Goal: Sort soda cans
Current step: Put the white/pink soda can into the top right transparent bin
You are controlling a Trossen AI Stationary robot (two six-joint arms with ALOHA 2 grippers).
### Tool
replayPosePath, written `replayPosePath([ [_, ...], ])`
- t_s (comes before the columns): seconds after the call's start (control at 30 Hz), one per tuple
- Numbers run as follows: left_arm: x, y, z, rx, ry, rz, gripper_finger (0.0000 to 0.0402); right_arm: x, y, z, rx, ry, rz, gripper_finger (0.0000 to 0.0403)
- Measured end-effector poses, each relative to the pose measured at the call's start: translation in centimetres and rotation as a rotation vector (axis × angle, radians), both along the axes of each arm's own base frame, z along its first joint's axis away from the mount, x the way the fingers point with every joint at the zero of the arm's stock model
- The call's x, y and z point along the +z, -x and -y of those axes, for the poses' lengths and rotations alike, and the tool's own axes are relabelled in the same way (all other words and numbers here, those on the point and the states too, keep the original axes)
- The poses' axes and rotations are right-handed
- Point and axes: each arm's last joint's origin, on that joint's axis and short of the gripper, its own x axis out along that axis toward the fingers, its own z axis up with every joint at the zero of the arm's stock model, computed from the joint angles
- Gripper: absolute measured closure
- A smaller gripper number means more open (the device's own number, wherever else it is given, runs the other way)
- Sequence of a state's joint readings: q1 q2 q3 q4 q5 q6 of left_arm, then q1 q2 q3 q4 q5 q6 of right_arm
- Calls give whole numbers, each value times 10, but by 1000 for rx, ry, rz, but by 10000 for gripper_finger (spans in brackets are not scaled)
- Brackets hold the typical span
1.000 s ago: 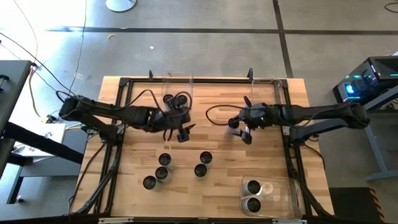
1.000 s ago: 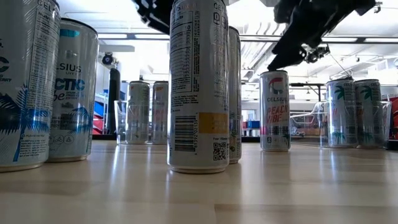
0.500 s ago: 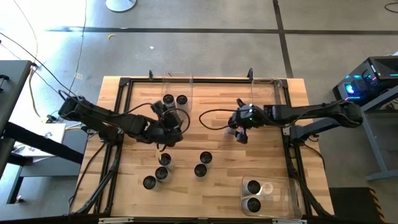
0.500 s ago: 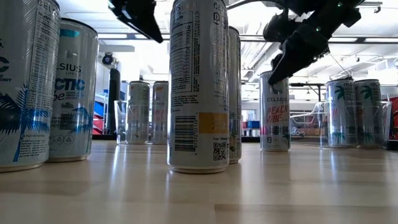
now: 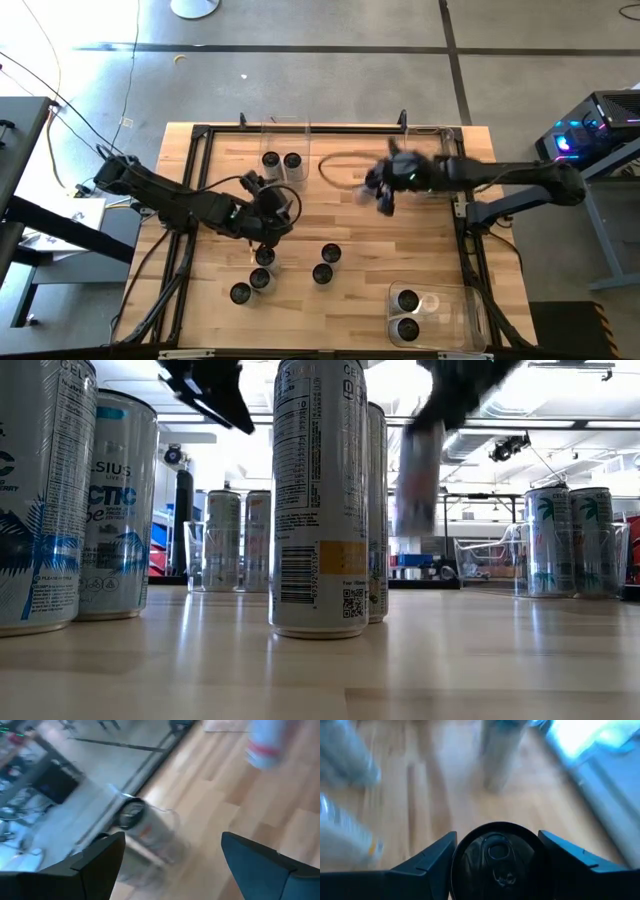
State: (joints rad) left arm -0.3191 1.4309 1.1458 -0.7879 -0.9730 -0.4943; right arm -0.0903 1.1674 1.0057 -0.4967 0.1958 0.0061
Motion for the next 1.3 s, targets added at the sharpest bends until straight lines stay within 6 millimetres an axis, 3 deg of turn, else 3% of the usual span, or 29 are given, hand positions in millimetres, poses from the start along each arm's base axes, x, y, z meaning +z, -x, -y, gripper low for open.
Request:
replayPosePath([
  [0.2,-18,-16,0,-159,57,54,78,82,31,26,-228,151,-27,168],
  [0.3,-21,-21,0,-196,47,101,78,100,56,40,-334,140,-62,168],
  [0.4,-24,-22,0,-223,32,113,78,102,81,50,-449,113,-74,168],
  [0.5,-24,-23,1,-240,35,117,78,93,103,57,-562,100,-71,168],
  [0.7,-24,-23,1,-245,30,110,78,49,132,69,-708,39,-122,168],
  [1.03,-23,-23,1,-258,17,109,78,-13,151,95,-843,-65,-191,168],
  [1.3,-22,-24,1,-261,13,117,78,-19,158,91,-813,-105,-175,168],
])
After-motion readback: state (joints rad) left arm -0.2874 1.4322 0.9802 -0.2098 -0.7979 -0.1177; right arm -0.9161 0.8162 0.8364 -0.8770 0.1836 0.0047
